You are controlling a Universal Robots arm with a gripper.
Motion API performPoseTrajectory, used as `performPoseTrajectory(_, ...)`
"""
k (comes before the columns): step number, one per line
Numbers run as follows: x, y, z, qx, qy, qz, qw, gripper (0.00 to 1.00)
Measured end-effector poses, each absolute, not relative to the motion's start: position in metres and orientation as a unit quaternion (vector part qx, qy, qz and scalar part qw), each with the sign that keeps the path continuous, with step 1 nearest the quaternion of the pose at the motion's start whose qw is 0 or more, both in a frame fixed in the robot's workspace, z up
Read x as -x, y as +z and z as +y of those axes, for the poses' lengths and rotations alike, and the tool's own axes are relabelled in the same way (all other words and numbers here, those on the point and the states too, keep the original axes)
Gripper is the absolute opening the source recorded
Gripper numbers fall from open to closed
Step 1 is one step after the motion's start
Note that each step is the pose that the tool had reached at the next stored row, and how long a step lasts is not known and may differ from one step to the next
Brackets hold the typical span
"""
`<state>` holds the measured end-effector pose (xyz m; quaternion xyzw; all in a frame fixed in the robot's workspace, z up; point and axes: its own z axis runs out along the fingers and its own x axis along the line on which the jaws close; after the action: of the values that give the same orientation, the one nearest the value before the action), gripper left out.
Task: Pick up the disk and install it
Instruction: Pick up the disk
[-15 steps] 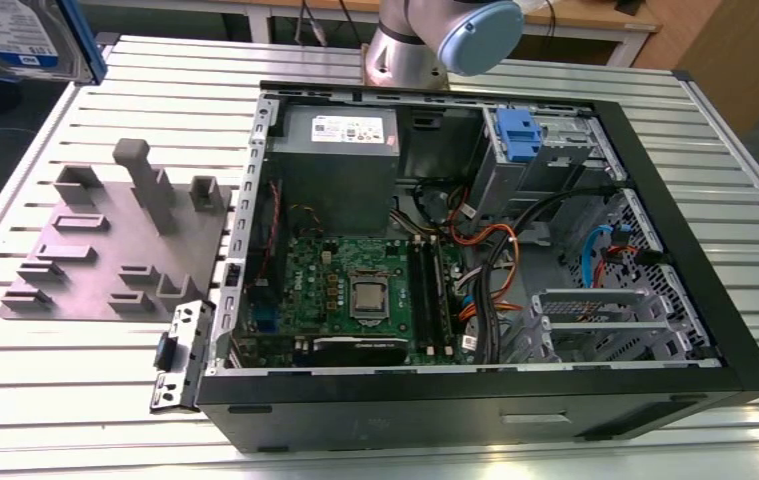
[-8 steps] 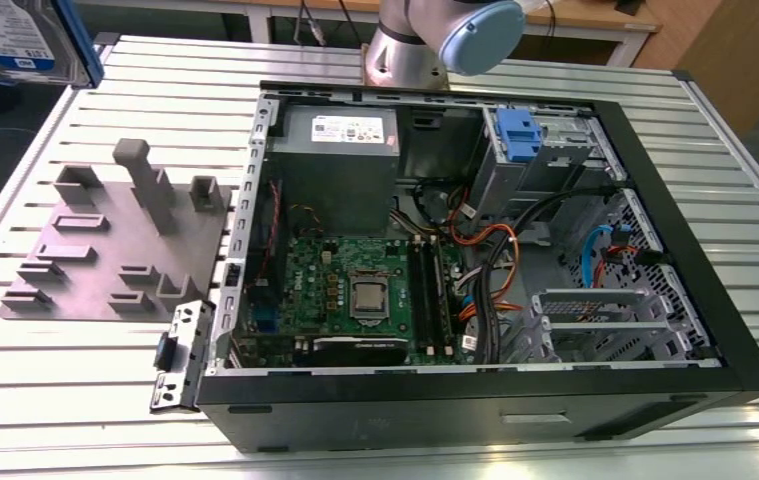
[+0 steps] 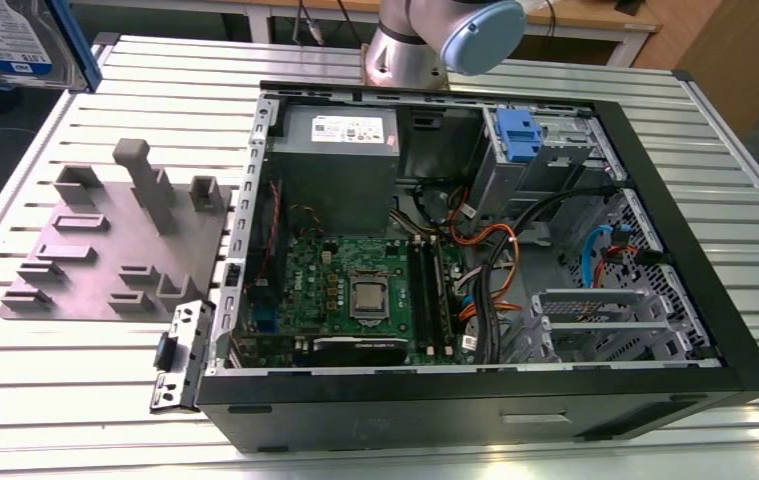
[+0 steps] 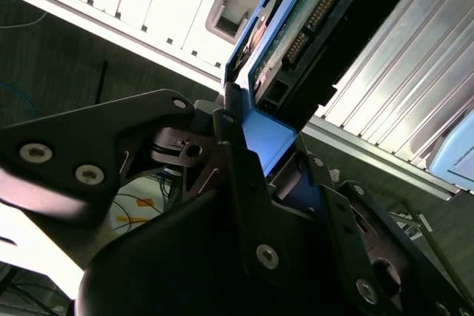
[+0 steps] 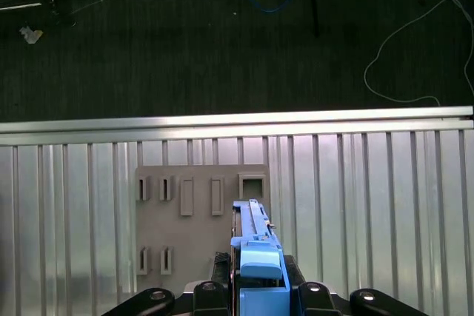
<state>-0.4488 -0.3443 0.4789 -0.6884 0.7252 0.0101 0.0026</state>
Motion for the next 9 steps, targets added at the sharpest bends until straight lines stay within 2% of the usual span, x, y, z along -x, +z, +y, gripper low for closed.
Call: performPoseTrajectory(9,0.4488,0.479,-0.3444,0.688,0.01,0.725,0.003,0.37)
